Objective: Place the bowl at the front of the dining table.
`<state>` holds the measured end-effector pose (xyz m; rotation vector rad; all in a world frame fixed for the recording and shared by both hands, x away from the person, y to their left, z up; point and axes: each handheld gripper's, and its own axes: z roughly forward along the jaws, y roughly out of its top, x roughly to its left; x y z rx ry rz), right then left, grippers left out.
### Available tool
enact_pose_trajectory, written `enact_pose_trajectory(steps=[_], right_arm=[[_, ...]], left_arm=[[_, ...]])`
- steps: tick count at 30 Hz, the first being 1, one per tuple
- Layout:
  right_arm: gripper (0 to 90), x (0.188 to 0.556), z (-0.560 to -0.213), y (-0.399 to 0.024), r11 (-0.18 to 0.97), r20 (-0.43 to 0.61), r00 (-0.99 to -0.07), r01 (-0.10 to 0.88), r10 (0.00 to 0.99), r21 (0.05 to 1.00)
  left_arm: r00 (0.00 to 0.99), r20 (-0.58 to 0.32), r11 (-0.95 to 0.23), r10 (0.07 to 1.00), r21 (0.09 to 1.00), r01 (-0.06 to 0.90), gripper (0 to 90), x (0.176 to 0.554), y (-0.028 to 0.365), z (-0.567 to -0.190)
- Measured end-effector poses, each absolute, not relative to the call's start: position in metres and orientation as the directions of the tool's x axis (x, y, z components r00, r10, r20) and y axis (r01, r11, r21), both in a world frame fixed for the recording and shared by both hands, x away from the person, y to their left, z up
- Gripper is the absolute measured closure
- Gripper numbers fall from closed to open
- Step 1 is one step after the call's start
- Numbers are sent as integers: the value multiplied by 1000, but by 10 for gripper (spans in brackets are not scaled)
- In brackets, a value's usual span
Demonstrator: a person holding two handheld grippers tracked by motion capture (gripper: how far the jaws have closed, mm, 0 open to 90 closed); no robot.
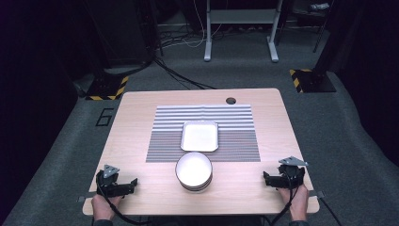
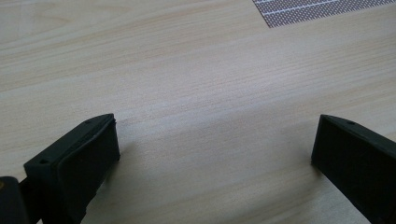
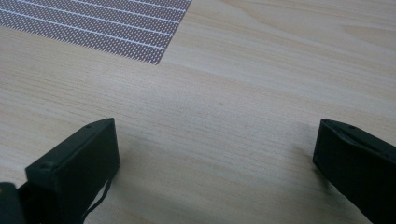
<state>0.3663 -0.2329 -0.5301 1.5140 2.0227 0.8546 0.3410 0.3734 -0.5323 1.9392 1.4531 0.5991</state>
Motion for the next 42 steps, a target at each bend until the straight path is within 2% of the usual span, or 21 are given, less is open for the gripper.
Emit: enact_pose_trajectory(steps=[31,39,42], right_arm=[[0,367,-530,-232,189,2,-273,672,962,717],[0,371,-526,-229,211,19,-312,685,950,698],[0,371,-524,-223,231,9,-331,677,944,699]], left_arm=[[252,-10,-168,968,717,676,0,343,371,-532],[258,-20,-165,966,719,675,1,343,371,-532],[262,-53,-145,964,721,678,1,342,369,-530]])
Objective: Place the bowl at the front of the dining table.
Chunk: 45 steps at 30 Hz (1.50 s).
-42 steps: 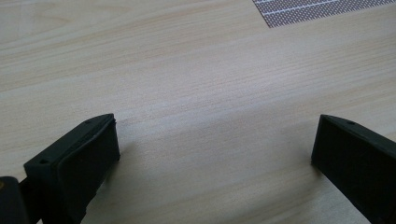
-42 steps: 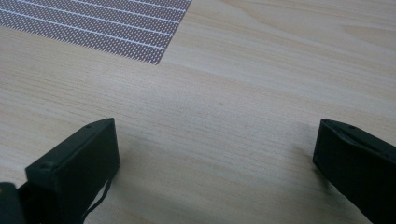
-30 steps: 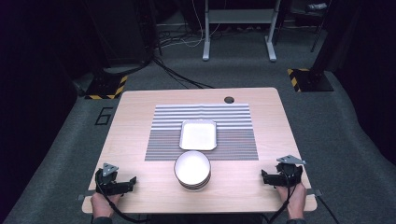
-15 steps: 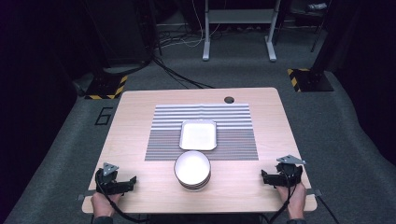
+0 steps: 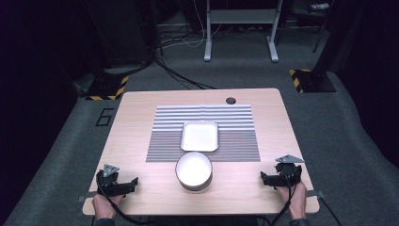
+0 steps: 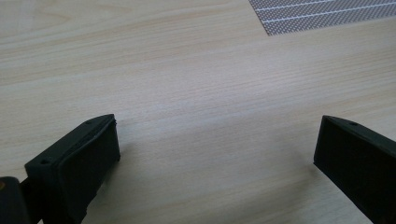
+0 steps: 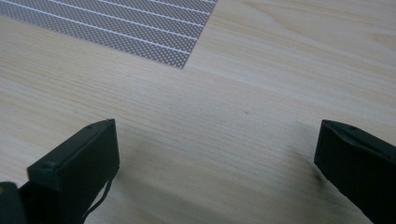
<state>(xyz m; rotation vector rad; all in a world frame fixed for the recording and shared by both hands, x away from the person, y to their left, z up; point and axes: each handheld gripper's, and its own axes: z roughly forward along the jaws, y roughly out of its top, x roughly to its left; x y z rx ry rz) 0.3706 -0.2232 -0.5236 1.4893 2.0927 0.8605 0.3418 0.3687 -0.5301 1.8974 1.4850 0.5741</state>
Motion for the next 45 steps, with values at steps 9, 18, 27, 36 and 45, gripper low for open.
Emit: enact_pose_trajectory(steps=[9,18,27,36,45], right_arm=[[0,367,-513,-212,248,13,-368,653,930,715],[0,365,-501,-199,281,-2,-404,634,915,720],[0,365,-493,-187,301,2,-439,619,899,725],[0,366,-476,-169,335,-8,-490,585,872,739],[1,370,-464,-155,353,-1,-532,561,847,749]], left_arm=[[305,-52,-175,951,722,669,1,342,354,-522],[349,-83,-184,934,723,666,1,339,343,-514],[383,-82,-204,920,734,648,1,338,333,-502],[416,-90,-218,905,743,633,1,338,321,-493],[427,-113,-208,897,745,634,2,340,315,-483]])
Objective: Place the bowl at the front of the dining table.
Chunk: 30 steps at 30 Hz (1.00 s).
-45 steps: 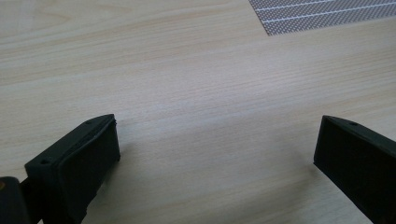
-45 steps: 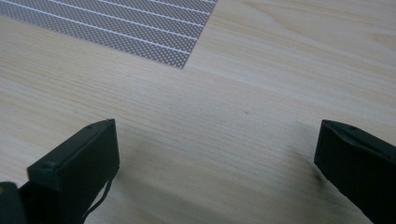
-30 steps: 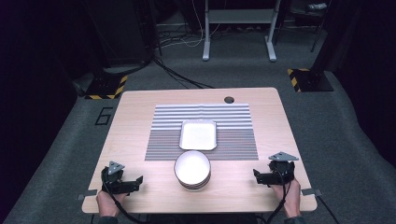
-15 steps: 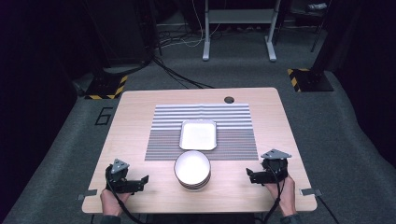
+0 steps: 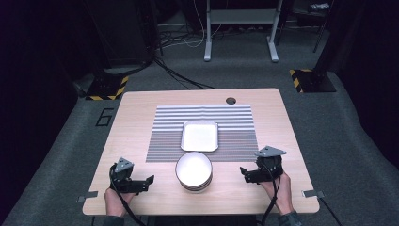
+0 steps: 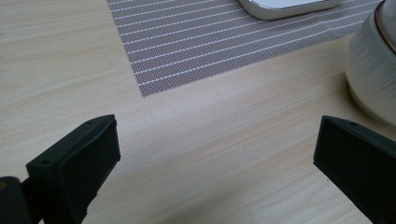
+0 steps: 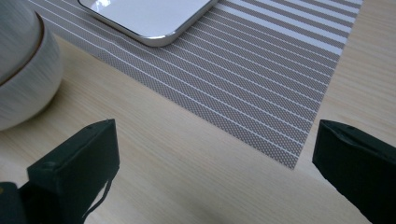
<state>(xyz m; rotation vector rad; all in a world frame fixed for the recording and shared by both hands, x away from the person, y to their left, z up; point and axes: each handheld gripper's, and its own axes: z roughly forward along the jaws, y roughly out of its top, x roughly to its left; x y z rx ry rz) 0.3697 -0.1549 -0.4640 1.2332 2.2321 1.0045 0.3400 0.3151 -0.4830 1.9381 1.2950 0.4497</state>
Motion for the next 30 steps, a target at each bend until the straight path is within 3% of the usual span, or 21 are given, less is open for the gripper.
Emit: enact_pose_trajectory(steps=[11,30], right_arm=[[1,373,-448,-128,396,3,-601,530,799,750],[1,373,-420,-102,413,8,-668,469,744,780]], left_arm=[[452,-162,-183,877,757,627,2,336,308,-473],[532,-161,-219,831,785,579,2,342,285,-452]])
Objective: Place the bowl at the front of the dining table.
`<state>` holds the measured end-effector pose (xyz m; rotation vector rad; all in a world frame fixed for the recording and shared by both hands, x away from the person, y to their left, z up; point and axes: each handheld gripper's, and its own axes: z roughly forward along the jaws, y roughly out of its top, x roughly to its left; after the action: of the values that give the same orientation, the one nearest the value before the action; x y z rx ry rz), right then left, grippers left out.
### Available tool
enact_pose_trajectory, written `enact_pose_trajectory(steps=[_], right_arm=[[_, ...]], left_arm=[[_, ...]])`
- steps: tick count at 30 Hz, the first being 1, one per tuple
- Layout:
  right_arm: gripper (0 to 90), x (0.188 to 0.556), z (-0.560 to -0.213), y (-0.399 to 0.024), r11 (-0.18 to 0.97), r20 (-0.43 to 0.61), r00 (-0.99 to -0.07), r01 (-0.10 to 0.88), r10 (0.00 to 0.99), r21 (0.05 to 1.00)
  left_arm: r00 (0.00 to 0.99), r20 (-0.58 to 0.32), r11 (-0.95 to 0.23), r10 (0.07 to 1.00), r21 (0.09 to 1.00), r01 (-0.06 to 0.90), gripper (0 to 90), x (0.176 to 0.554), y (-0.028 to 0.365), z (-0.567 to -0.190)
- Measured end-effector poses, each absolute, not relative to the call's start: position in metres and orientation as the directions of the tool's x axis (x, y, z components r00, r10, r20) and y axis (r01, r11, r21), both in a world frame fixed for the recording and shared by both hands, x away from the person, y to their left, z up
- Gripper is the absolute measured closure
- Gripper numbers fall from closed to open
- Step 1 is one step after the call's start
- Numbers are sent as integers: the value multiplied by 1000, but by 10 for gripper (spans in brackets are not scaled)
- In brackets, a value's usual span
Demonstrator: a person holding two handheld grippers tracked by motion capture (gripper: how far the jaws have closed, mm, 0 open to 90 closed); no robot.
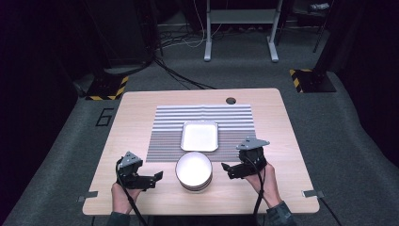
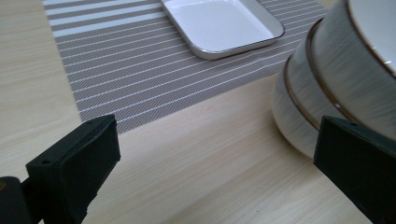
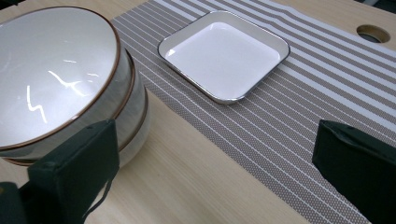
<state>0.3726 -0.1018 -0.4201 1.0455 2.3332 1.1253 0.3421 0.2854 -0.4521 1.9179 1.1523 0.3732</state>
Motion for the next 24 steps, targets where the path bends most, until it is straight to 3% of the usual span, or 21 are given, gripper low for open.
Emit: enact_pose_trajectory(steps=[14,18,24], right_arm=[[5,370,-410,-80,439,10,-723,431,691,788],[6,369,-410,-74,447,1,-728,421,685,789],[5,369,-409,-69,446,-1,-729,418,685,791]], left_arm=[[558,-189,-194,808,809,554,2,341,275,-442],[559,-135,-245,818,797,552,2,342,265,-442],[571,-172,-210,803,814,541,1,344,262,-437]])
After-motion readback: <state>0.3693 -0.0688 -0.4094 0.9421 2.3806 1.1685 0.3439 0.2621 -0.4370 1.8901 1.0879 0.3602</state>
